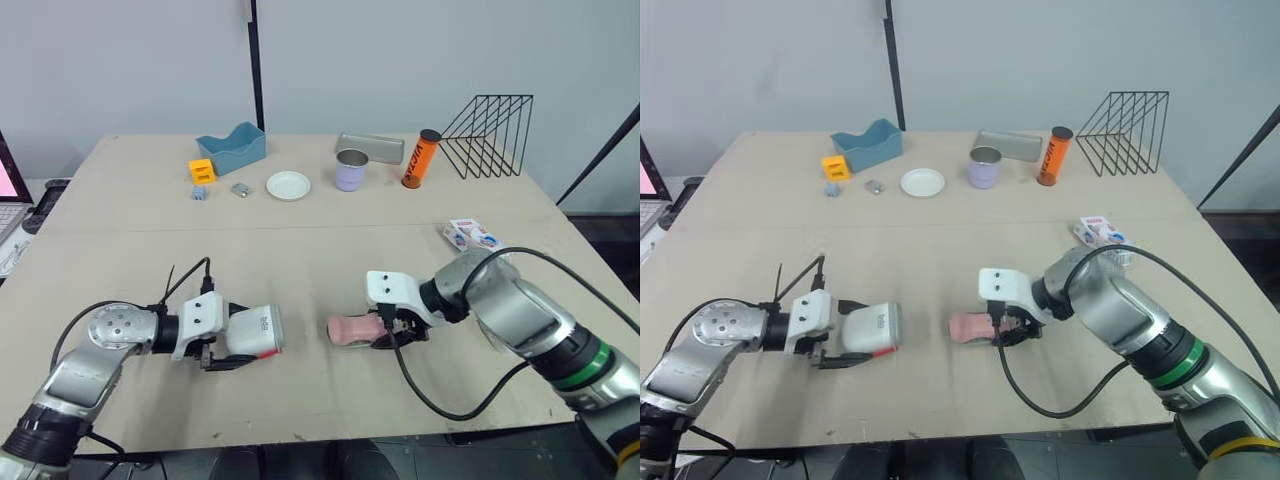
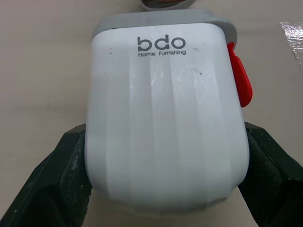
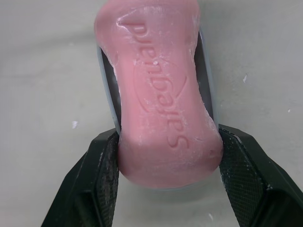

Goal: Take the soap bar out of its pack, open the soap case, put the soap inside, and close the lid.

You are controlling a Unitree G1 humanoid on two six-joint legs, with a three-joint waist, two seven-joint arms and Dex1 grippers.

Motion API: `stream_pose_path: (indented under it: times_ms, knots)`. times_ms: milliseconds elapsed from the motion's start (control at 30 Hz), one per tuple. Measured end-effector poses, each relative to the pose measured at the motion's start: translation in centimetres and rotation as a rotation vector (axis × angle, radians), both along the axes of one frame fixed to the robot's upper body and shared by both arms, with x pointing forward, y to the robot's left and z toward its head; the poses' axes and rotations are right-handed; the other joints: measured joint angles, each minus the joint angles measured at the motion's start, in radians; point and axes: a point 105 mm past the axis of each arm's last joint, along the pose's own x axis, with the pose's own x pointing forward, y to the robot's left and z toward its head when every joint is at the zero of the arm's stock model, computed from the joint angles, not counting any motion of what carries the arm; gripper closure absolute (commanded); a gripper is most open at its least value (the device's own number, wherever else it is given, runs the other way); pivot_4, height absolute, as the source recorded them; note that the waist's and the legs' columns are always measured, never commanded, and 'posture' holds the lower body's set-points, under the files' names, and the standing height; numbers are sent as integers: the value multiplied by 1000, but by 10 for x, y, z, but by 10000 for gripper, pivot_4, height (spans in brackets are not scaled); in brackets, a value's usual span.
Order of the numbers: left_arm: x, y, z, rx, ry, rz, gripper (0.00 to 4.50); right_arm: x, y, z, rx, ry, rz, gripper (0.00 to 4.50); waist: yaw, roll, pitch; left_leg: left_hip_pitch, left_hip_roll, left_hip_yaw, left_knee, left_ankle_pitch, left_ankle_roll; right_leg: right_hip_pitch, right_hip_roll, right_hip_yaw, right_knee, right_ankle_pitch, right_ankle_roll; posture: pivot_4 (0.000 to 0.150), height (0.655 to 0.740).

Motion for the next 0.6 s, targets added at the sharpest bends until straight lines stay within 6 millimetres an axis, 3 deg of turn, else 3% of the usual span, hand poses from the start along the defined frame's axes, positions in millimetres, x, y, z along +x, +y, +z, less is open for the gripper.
stream_pose_path:
  times_ms: [100,233,600]
  knots:
    - [7,-7,1,-6,-17,-18,10011,0,-3,3,-9,-2,-3,20438,-1,0,0,0,1,0,0,0,0,0,2,0,0,0,-1,1500,7393]
    - [17,-38,0,-35,-44,-98,10011,2,-2,8,-8,-14,-10,20438,3,0,0,-1,0,1,1,0,0,1,2,0,0,1,0,1500,7393]
    - [21,-56,0,-39,-36,-147,10011,5,5,6,14,-27,-16,20438,-4,0,0,-1,0,1,2,0,1,2,2,1,1,1,2,1500,7393]
